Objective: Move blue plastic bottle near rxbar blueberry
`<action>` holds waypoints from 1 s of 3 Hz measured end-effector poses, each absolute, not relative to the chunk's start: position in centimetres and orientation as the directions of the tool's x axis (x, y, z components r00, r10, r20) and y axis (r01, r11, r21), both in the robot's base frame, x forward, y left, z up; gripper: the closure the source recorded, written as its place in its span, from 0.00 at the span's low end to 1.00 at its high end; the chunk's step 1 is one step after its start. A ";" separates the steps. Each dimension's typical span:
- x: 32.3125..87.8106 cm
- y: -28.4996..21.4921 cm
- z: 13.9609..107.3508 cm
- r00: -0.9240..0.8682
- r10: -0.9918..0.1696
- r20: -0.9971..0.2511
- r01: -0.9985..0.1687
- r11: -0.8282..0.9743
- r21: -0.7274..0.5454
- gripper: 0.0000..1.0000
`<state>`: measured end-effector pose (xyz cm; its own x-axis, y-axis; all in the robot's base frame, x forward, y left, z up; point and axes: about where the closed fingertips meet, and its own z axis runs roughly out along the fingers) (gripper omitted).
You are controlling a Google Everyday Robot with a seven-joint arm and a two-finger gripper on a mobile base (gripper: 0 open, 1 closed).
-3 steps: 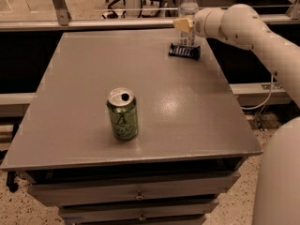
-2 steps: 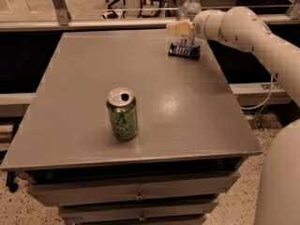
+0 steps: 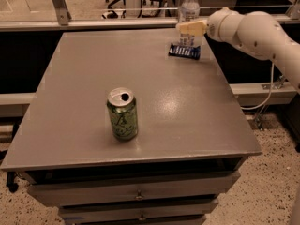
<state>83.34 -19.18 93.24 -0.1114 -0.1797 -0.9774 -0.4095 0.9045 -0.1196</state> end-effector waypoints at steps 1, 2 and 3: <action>80.5 -24.2 95.2 -0.036 -0.162 -0.986 -0.391 0.910 -0.136 0.00; 75.5 -28.6 97.3 0.026 -0.132 -0.991 -0.420 0.898 -0.130 0.00; 72.6 -32.1 97.7 0.026 -0.131 -0.991 -0.404 0.906 -0.131 0.00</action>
Offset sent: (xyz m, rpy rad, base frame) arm -0.1740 -0.1878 0.0698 0.1159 -0.1854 0.0736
